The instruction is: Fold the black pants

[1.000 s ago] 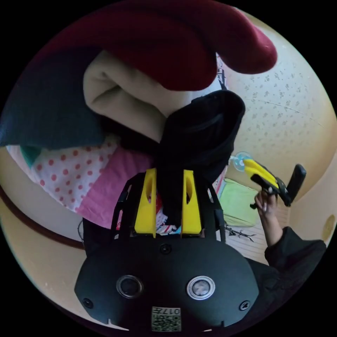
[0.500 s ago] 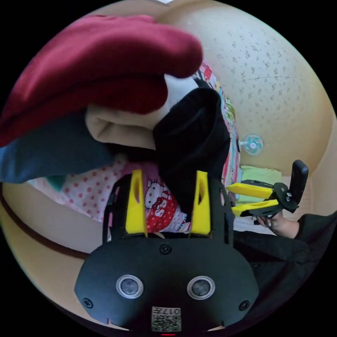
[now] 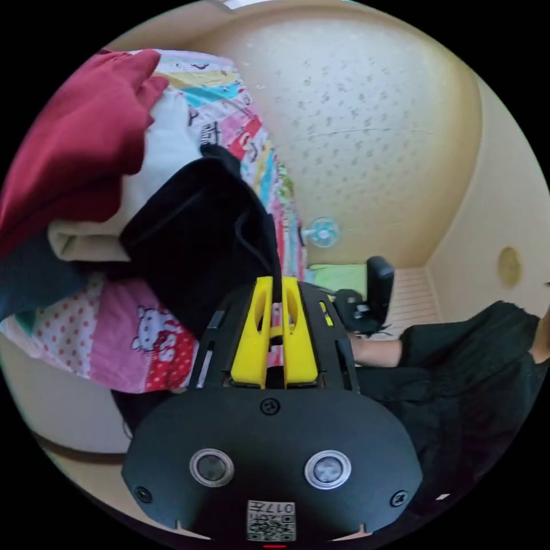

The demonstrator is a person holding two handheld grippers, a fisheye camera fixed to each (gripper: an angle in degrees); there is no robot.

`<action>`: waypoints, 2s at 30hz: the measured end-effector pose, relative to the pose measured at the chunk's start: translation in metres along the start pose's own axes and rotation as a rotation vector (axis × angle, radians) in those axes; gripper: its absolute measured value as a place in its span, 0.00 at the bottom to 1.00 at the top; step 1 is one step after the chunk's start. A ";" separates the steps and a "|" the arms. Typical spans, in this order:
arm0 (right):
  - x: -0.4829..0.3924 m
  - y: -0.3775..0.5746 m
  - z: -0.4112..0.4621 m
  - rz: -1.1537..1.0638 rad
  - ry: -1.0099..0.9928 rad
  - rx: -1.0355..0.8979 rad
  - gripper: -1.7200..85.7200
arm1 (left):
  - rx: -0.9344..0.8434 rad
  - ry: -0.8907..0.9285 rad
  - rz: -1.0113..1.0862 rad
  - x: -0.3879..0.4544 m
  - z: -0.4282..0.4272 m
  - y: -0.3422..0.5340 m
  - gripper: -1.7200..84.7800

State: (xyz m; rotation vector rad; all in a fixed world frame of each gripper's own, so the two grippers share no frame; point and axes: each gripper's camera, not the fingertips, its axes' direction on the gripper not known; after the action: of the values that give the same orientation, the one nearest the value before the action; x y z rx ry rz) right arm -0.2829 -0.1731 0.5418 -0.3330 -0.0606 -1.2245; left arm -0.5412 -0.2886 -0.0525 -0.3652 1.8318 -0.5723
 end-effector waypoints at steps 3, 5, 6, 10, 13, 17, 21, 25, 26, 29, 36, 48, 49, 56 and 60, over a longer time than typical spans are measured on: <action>0.002 -0.031 -0.018 0.199 0.030 0.097 0.22 | -0.020 0.068 0.098 0.018 0.021 -0.020 0.05; 0.016 -0.051 -0.025 0.306 0.006 0.086 0.20 | -0.111 -0.040 0.198 0.030 0.047 -0.034 0.06; 0.033 -0.063 -0.030 0.411 0.053 0.049 0.14 | -0.136 -0.079 0.225 0.032 0.051 -0.035 0.06; 0.073 -0.073 -0.083 0.483 0.013 0.122 0.09 | -0.164 -0.382 0.319 0.028 0.053 -0.001 0.08; 0.087 -0.071 -0.140 0.433 0.134 0.182 0.08 | -0.259 -0.610 0.248 -0.030 0.066 0.045 0.09; 0.085 -0.070 -0.202 0.377 0.190 0.230 0.07 | -0.321 -0.696 -0.093 -0.147 0.099 0.091 0.19; 0.064 -0.050 -0.278 0.346 0.170 0.316 0.07 | -0.188 -0.556 -0.096 -0.170 0.117 0.098 0.19; 0.041 0.001 -0.354 0.297 0.201 0.387 0.07 | -0.060 -0.535 0.033 -0.127 0.136 0.099 0.12; 0.037 0.025 -0.383 0.311 0.200 0.415 0.07 | -0.024 -0.527 0.122 -0.099 0.140 0.106 0.08; 0.010 0.097 -0.473 0.294 0.293 0.556 0.07 | 0.080 -0.456 0.435 0.007 0.138 0.142 0.02; -0.052 0.275 -0.694 0.317 0.411 0.994 0.06 | 0.095 -0.053 0.903 0.220 0.143 0.211 0.02; -0.100 0.350 -0.911 -0.104 0.468 1.463 0.06 | 0.128 -0.014 0.984 0.275 0.242 0.277 0.25; -0.098 0.351 -0.918 -0.109 0.462 1.472 0.06 | 0.149 0.019 1.008 0.278 0.248 0.280 0.26; -0.050 0.387 -0.991 -0.105 0.271 1.593 0.06 | 0.333 0.273 1.122 0.311 0.271 0.310 0.11; 0.010 0.432 -1.036 0.105 0.259 1.615 0.06 | 0.403 0.395 1.114 0.349 0.272 0.290 0.08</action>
State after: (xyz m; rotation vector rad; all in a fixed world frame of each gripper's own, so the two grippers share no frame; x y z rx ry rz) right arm -0.0149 -0.3469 -0.5343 1.2031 -0.7396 -0.7830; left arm -0.3888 -0.2807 -0.5591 1.0555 1.8877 -0.1975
